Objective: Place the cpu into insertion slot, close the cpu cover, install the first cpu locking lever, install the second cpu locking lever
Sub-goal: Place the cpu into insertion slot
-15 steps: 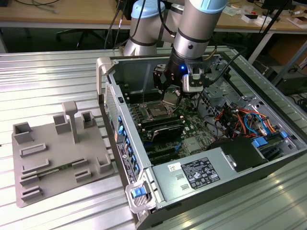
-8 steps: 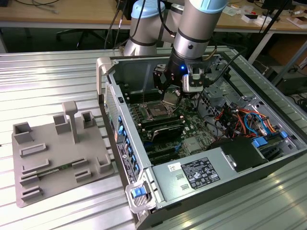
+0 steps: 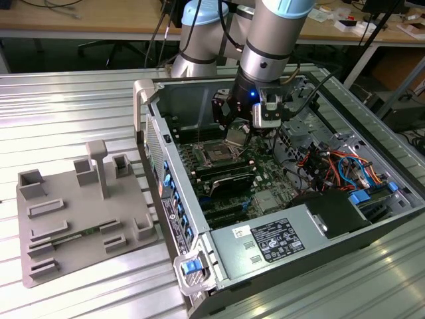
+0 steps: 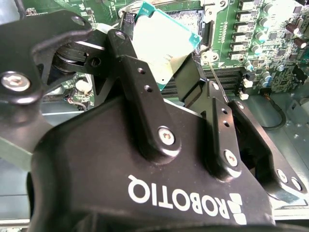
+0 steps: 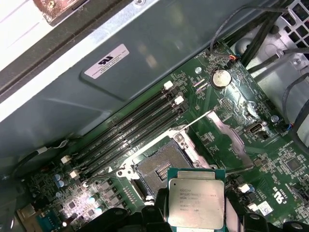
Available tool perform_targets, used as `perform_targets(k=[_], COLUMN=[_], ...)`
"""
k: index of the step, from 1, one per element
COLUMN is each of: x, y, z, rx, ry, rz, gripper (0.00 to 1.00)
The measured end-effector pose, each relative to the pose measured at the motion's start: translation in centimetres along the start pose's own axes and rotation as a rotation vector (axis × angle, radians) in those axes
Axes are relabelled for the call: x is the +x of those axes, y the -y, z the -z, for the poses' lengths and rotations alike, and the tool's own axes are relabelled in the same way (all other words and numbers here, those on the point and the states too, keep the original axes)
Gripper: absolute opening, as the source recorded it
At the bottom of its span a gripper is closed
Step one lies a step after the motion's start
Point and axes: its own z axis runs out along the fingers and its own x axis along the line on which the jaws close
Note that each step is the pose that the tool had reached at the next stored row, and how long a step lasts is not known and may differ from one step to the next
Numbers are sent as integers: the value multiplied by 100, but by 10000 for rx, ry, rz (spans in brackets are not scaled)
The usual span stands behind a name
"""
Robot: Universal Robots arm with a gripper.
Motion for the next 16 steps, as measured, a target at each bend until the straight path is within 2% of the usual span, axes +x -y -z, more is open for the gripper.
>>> perform_targets(k=[3,16], x=[0,0], y=[0,0], z=[-7,-11], rx=[39,58], ry=[28,42], rz=[-65,-142], gripper=[55,55])
